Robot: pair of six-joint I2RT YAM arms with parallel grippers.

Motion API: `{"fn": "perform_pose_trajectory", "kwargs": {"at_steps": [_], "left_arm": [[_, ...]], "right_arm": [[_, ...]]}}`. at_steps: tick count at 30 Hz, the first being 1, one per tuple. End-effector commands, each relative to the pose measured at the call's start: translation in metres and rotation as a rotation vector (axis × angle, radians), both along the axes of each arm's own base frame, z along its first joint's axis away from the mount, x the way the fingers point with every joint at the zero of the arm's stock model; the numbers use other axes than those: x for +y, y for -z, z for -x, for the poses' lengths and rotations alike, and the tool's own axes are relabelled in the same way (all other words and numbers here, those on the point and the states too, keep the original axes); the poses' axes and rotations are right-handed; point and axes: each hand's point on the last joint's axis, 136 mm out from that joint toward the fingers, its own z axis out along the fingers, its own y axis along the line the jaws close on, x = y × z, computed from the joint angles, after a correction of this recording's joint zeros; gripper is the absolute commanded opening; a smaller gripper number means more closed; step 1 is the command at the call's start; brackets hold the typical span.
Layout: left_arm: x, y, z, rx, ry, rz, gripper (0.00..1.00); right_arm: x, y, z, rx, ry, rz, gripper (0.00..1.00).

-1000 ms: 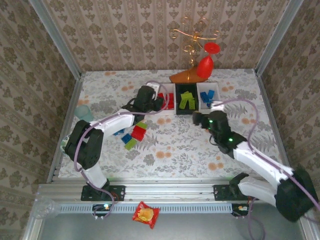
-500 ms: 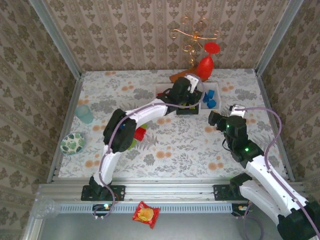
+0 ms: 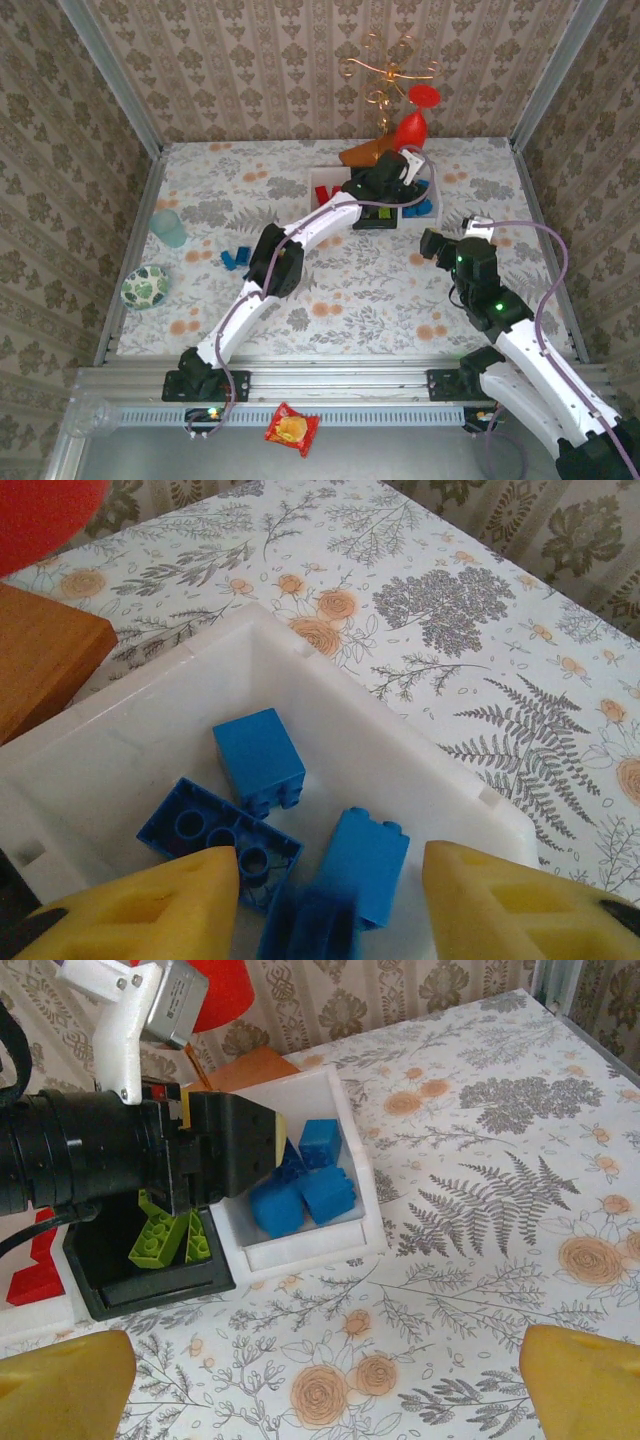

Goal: Sort the legos into containers by color
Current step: Place the lego in the container, then pick up the lego from the center of the table.

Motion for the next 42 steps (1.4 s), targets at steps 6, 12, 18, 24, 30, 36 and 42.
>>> {"fn": "perform_pose_trajectory", "kwargs": {"at_steps": [6, 12, 18, 24, 30, 36, 42], "left_arm": [[0.050, -0.083, 0.022, 0.001, 0.005, 0.079, 0.60], [0.158, -0.087, 0.049, 0.029, -0.137, 0.059, 0.62], [0.308, -0.021, 0.087, 0.192, -0.400, -0.073, 0.63], [0.366, 0.031, 0.130, 0.302, -0.425, -0.253, 0.79], [0.370, 0.059, 0.130, 0.364, -0.372, -0.364, 0.86], [0.367, 0.085, 0.120, 0.398, -0.347, -0.437, 0.88], [0.370, 0.103, 0.122, 0.429, -0.342, -0.524, 0.84]], "right_arm": [[0.023, 0.008, 0.006, 0.012, -0.074, 0.031, 1.00], [0.085, 0.018, -0.003, 0.018, -0.250, 0.097, 1.00], [0.116, 0.027, -0.013, 0.021, -0.345, 0.090, 1.00], [0.126, 0.030, -0.025, 0.027, -0.352, 0.103, 1.00], [0.131, 0.030, -0.030, 0.030, -0.360, 0.106, 1.00], [0.123, 0.030, -0.026, 0.026, -0.340, 0.122, 1.00], [0.112, 0.031, -0.019, 0.022, -0.313, 0.131, 1.00]]}}
